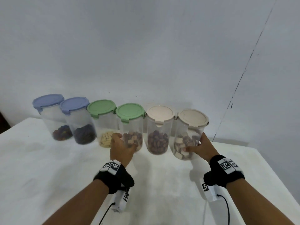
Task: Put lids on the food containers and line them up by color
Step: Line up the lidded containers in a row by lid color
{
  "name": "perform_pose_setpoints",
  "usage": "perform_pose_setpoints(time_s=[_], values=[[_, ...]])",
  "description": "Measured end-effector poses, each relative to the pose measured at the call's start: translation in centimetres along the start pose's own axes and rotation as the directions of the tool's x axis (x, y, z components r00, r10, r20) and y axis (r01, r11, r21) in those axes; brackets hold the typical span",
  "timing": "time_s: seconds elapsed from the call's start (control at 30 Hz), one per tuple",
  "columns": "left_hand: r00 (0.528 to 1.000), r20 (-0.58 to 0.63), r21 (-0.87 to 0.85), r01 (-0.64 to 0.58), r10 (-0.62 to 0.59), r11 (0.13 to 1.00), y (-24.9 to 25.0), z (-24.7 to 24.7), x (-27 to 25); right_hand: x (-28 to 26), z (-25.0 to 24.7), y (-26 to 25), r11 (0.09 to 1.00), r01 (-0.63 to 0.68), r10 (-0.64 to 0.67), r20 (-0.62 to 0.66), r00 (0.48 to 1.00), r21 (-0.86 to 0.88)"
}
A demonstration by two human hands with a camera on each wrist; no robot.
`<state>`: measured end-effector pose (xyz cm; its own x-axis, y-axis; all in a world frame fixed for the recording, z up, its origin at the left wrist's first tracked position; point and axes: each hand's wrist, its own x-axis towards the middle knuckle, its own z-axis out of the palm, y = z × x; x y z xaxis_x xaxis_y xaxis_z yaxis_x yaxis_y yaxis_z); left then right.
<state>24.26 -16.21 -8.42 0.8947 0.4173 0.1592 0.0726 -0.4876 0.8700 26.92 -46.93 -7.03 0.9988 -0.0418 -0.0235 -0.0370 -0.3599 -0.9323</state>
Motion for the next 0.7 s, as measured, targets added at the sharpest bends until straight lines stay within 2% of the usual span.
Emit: perform_pose_setpoints(time_s=[0.1, 0.23, 0.43, 0.57, 0.63, 0.7], values=[[0.998, 0.039, -0.039, 0.041, -0.040, 0.998, -0.2, 0.0, 0.8, 0.0, -0.1, 0.0, 1.000, 0.010, -0.010, -0.004, 1.000, -0.003], [0.998, 0.060, -0.113, 0.012, -0.005, 0.993, 0.2, 0.9, 0.6, -0.1, -0.1, -0.2, 1.000, 0.009, -0.009, -0.004, 1.000, -0.005], [1.000, 0.008, -0.175, 0.030, -0.029, 0.984, 0.1, 1.7, 0.9, -0.1, -0.1, 0.1, 1.000, 0.002, -0.002, -0.007, 1.000, -0.008], [0.995, -0.055, -0.080, 0.073, -0.077, 0.994, -0.2, 1.6, 0.3, -0.1, -0.1, 0.3, 1.000, -0.001, 0.001, -0.008, 1.000, -0.002], [0.999, -0.043, -0.026, 0.002, -0.003, 1.000, -0.3, 1.9, -0.5, 0.0, -0.1, 0.4, 1.000, 0.008, -0.008, -0.012, 1.000, -0.013], [0.991, 0.054, -0.040, -0.119, 0.122, 0.992, 0.2, 2.8, -1.6, 0.0, -0.1, 0.3, 1.000, 0.016, -0.016, -0.021, 1.000, -0.017]])
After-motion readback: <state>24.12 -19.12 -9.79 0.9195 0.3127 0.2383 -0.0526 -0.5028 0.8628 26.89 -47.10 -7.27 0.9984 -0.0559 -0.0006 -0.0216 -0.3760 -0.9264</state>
